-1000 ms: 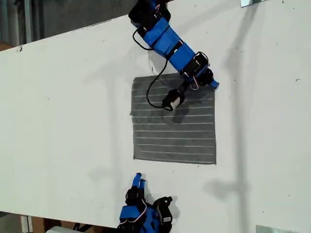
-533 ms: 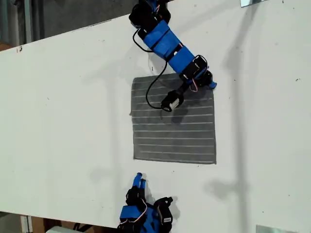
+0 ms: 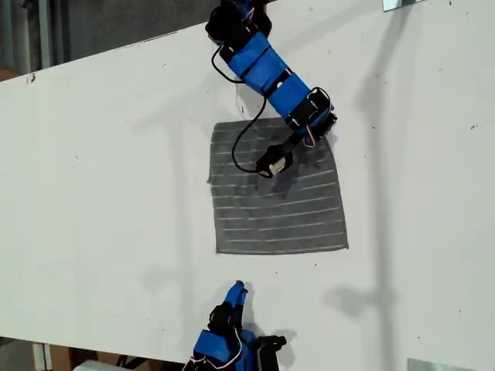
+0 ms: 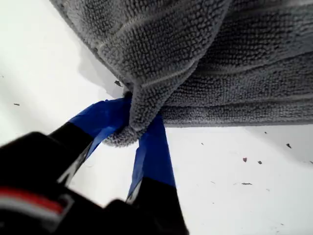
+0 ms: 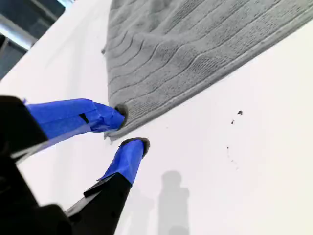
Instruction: Grasp corners of a square towel and fold twice.
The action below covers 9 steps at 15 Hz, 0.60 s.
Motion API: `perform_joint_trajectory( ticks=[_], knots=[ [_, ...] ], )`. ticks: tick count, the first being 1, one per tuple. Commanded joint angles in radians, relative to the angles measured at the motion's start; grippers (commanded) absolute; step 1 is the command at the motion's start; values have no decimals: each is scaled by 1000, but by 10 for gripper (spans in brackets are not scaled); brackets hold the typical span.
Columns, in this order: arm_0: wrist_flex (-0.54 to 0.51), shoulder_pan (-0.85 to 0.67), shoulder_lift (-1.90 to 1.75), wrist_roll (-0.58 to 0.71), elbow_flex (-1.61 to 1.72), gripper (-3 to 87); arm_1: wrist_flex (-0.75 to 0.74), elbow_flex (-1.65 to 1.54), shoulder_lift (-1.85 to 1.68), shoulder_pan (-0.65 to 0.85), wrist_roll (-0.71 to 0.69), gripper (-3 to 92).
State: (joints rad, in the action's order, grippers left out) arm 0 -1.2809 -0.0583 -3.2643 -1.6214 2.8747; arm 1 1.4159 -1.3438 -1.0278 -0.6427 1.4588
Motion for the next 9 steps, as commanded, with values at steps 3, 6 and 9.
perform_joint_trajectory(
  ticks=[3, 6, 9],
  knots=[
    [60, 272, 1316, -5, -844, 170, 11, 2, -3, 17, 0, -2],
    [302, 402, 1520, -17, -939, 199, 12, 0, 8, 3, 8, -2],
    [262, 491, 1805, -43, -1190, 224, 15, -3, 14, 0, 12, -2]
  ],
)
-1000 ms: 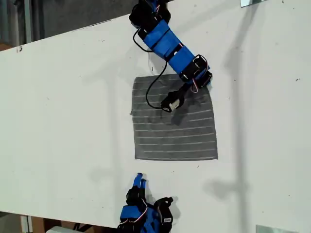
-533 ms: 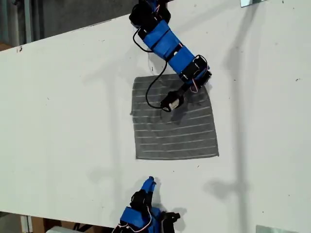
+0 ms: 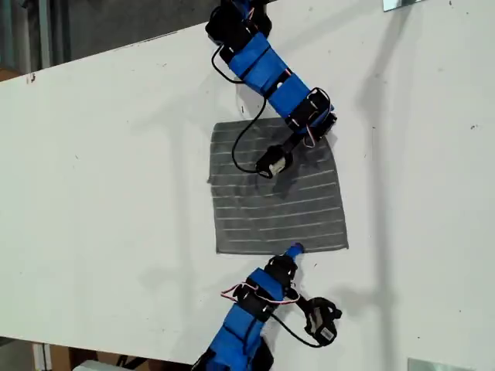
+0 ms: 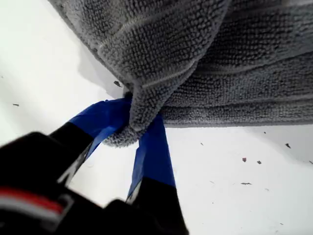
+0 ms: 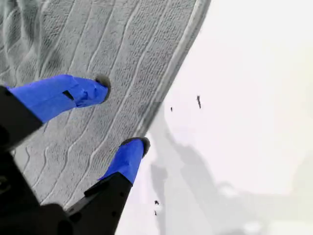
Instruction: Grasp corners of a square towel and fold twice.
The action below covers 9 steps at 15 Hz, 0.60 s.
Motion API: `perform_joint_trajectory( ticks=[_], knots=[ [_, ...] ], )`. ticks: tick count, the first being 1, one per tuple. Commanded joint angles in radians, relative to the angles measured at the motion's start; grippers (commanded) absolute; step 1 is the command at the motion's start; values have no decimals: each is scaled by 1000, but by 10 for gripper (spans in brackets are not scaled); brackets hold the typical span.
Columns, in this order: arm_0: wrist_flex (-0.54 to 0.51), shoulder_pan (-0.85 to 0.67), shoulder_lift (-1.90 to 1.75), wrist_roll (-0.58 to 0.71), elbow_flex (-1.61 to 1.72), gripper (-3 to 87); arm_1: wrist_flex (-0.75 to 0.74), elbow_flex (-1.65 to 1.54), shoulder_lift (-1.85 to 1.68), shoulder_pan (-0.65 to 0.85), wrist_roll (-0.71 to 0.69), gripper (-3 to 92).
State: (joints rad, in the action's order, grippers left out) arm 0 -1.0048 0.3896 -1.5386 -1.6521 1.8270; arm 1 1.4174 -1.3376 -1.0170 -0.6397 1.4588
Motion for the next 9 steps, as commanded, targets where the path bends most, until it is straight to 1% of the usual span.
perform_joint_trajectory(
  ticks=[1, 4, 5, 6, 7, 9],
  knots=[
    [-18, 58, 167, 5, -233, 231, 12, -9, 6, -3, 12, -2],
    [-69, 83, 422, 92, -549, 243, 8, -9, 17, -5, 14, -2],
    [-130, 98, 508, 107, -690, 244, 14, -9, 17, -6, 15, -2],
    [-215, 112, 592, 112, -839, 247, 17, -9, 17, -8, 15, -2],
    [-242, 117, 634, 118, -896, 249, 17, -9, 17, -8, 15, -2],
    [-249, 124, 644, 94, -881, 251, 12, -8, 17, -6, 15, -2]
  ],
)
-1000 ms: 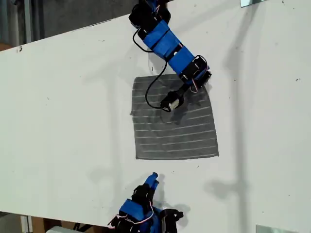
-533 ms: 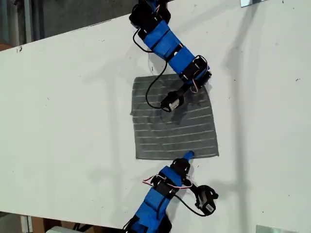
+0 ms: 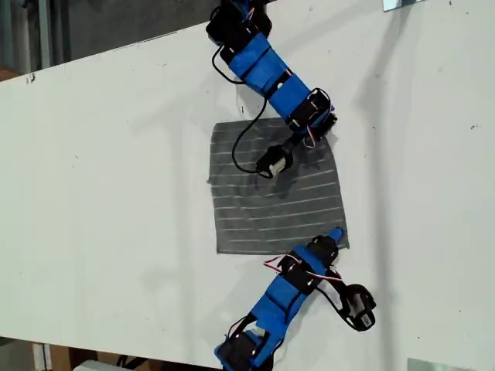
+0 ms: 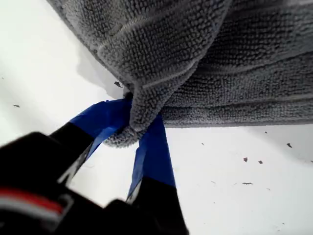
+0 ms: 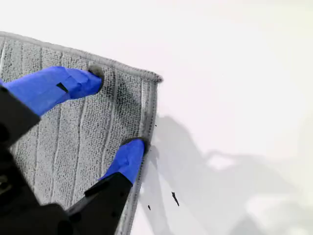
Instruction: Grasp corners of a square towel and fold twice.
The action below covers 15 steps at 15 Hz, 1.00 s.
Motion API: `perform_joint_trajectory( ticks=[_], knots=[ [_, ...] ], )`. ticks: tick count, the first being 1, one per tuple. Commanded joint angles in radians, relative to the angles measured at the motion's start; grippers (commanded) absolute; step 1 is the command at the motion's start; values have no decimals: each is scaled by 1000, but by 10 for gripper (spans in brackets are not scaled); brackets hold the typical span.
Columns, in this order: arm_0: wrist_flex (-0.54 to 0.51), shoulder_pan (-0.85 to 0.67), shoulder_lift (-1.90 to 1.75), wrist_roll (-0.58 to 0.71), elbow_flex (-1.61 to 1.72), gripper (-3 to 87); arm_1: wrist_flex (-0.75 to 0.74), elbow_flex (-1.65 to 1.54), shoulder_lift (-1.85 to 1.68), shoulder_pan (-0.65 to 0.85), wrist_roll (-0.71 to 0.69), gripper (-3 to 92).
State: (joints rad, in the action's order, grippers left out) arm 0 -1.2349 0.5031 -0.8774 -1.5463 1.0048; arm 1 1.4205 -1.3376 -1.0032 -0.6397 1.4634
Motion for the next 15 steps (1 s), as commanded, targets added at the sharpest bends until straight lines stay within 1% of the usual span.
perform_joint_trajectory(
  ticks=[1, 2, 4, 6, 7, 9, 12, 14, 15],
  knots=[
    [-25, 21, -8, -29, -58, 251, 8, -6, 3, -6, 11, -2],
    [-48, 29, 6, -66, -55, 251, 8, -6, 0, -6, 11, -2],
    [-55, 40, 69, -126, -48, 251, 8, 3, -3, -9, 11, -2],
    [-21, 55, 133, -158, -52, 239, 14, 11, -3, -14, 12, -2],
    [2, 63, 161, -170, -54, 212, 18, 11, -6, -17, 14, -2],
    [52, 78, 196, -193, -55, -3, 26, 12, -12, -18, 17, -2],
    [74, 101, 199, -210, -61, -3, 32, 15, -21, -20, 21, -2],
    [49, 109, 183, -192, -86, -3, 46, 28, -41, -28, 37, -2],
    [20, 112, 149, -178, -103, -3, 61, 52, -60, -34, 41, -2]
  ],
)
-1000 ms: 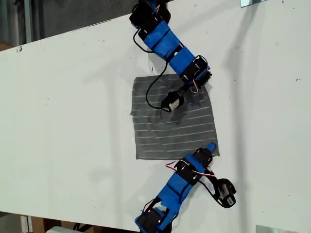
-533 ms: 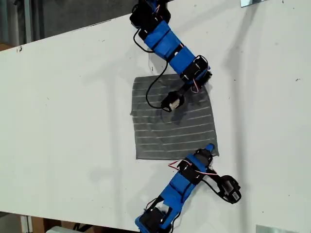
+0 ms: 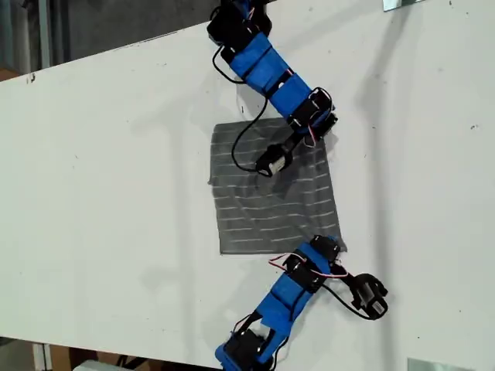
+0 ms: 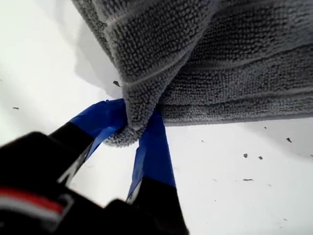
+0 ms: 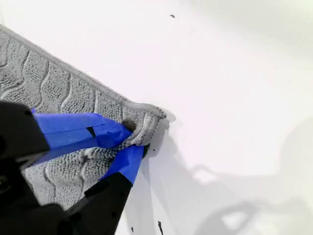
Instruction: Grasp corners of a square towel and fold twice.
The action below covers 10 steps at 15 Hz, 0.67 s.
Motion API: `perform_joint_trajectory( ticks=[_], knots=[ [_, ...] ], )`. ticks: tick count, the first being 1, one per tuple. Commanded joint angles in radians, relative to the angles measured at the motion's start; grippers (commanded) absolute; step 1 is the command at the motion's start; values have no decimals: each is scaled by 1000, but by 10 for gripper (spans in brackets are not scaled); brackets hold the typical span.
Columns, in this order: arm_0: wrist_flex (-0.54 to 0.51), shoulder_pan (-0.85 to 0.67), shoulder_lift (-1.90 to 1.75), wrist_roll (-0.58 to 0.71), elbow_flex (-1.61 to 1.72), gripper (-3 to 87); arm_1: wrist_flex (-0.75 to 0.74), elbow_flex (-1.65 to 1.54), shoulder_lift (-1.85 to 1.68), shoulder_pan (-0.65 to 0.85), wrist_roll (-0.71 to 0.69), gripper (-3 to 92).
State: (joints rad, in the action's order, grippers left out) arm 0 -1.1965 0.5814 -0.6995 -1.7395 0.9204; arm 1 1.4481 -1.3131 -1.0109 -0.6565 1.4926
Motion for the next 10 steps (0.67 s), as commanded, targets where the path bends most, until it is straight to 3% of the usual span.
perform_joint_trajectory(
  ticks=[1, 4, 8, 10],
  knots=[
    [-44, 34, -77, 40, -29, -3, 67, 77, -66, -23, 15, -2],
    [-77, 6, -209, 149, -48, -3, 175, 221, -101, -26, 23, -2],
    [23, -15, -370, 391, -55, -3, 155, 229, -229, -31, -25, -2],
    [12, -37, -463, 433, -17, -3, 143, 230, -279, -25, -48, -2]
  ],
)
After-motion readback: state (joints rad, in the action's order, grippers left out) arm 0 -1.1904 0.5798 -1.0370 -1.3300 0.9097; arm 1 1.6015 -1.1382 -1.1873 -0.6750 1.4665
